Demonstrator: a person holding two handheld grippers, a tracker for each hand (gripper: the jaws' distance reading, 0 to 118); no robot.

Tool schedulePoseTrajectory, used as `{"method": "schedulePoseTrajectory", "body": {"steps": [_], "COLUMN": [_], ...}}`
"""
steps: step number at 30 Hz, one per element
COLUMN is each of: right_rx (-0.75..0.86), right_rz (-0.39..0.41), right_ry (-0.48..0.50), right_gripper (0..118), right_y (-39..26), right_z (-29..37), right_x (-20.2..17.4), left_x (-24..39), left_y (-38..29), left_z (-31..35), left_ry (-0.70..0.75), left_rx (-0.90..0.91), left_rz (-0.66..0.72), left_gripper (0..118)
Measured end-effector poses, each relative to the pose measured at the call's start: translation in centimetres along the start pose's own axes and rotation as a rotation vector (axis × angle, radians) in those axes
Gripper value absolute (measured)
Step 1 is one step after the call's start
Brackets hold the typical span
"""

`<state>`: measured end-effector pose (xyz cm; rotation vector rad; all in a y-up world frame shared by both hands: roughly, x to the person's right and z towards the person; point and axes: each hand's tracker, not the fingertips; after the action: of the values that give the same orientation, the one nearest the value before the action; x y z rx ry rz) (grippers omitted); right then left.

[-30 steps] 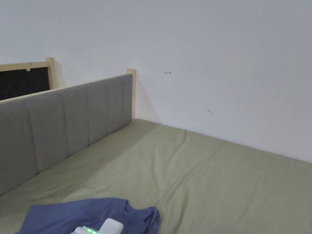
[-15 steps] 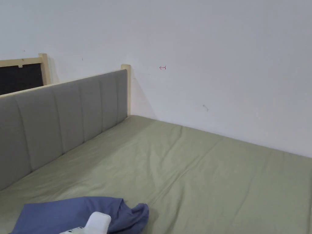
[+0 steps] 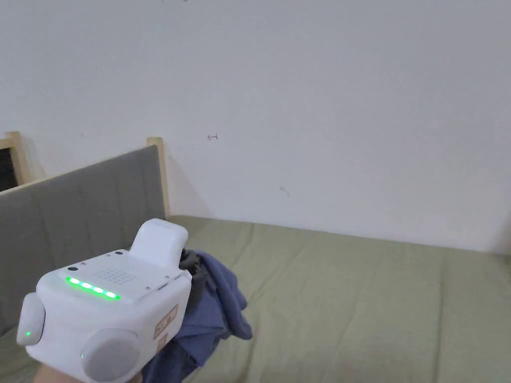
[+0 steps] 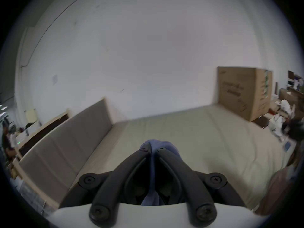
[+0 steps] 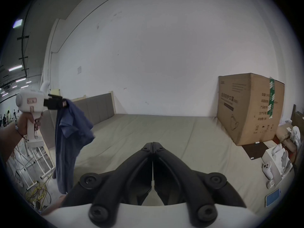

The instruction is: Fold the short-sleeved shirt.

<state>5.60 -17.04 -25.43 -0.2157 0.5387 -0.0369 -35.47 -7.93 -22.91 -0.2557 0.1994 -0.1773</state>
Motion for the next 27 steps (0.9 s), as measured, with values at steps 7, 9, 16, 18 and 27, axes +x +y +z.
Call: {"method": "schedulePoseTrajectory", "body": {"steps": [7,9,16,18,27], "right_rx": [0.092,0.107,0.09,0.058,-0.16], "right_rz": [-0.006,-0.014,-0.069,-0.089,-0.173], "right_ry": [-0.123,-0.167,-0.322,-0.343,-0.319], "right_gripper": [0,0,0,0,0], "right_y": [1.5,1.5,0.3,-0.7,-5.4], "right_z": [4.2,5.2,7.0,7.1,5.2], "right_x": [4.2,5.7,10.7,11.6,11.8], "left_x": [11.4,14.7,26.4,28.9,29.6], "left_y": [7.1,7.4,0.7,-3.8,-16.7], "left_z": [-0.1,-0.5,-4.9,-7.5,-11.4], "left_ry": [-0.419,-0.516,-0.617,-0.608,-0.49], "left_rx": [0.068,0.059,-0.167,-0.323,-0.666], "left_rz": [0.071,0.087,-0.075,-0.132,-0.141], "left_gripper": [2,2,2,2,118]}}
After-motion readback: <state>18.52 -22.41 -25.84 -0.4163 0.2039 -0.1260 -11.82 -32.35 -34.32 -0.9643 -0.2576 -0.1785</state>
